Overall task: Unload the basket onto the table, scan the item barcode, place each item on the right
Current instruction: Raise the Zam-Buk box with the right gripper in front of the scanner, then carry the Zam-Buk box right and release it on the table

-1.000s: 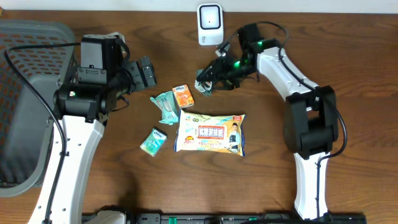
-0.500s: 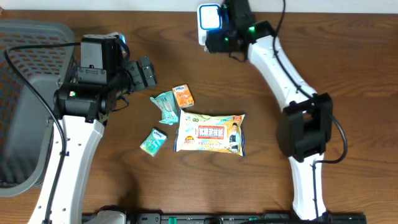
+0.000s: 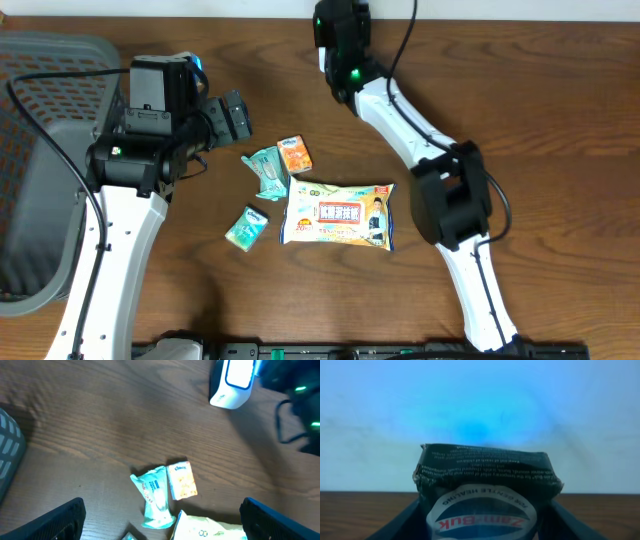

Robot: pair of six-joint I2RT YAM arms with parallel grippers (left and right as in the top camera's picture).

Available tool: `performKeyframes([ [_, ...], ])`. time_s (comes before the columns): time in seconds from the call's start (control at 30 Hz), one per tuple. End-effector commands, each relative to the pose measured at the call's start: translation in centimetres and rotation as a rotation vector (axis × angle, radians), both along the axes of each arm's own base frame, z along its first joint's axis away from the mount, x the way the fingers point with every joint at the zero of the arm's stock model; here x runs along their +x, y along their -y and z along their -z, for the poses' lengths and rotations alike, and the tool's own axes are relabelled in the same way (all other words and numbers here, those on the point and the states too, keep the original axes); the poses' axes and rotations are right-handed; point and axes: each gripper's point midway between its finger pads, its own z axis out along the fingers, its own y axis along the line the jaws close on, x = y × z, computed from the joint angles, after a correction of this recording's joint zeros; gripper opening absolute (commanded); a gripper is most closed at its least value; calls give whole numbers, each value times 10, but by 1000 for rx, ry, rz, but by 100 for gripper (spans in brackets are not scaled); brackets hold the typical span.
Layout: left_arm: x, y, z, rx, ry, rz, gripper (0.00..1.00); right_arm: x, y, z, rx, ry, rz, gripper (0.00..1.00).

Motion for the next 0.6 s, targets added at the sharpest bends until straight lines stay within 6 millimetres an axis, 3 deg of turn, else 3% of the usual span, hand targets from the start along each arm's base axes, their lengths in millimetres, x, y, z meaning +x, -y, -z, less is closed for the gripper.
performKeyframes([
  [0.0, 1, -3, -1, 11, 5, -6, 98, 8, 1, 18, -89, 25, 6, 45],
  [0.13, 1, -3, -1, 11, 5, -6, 98, 10, 1, 22, -109, 31, 4, 45],
  [0.57, 1, -3, -1, 11, 5, -6, 98, 12, 4, 9, -227, 73, 1, 47],
])
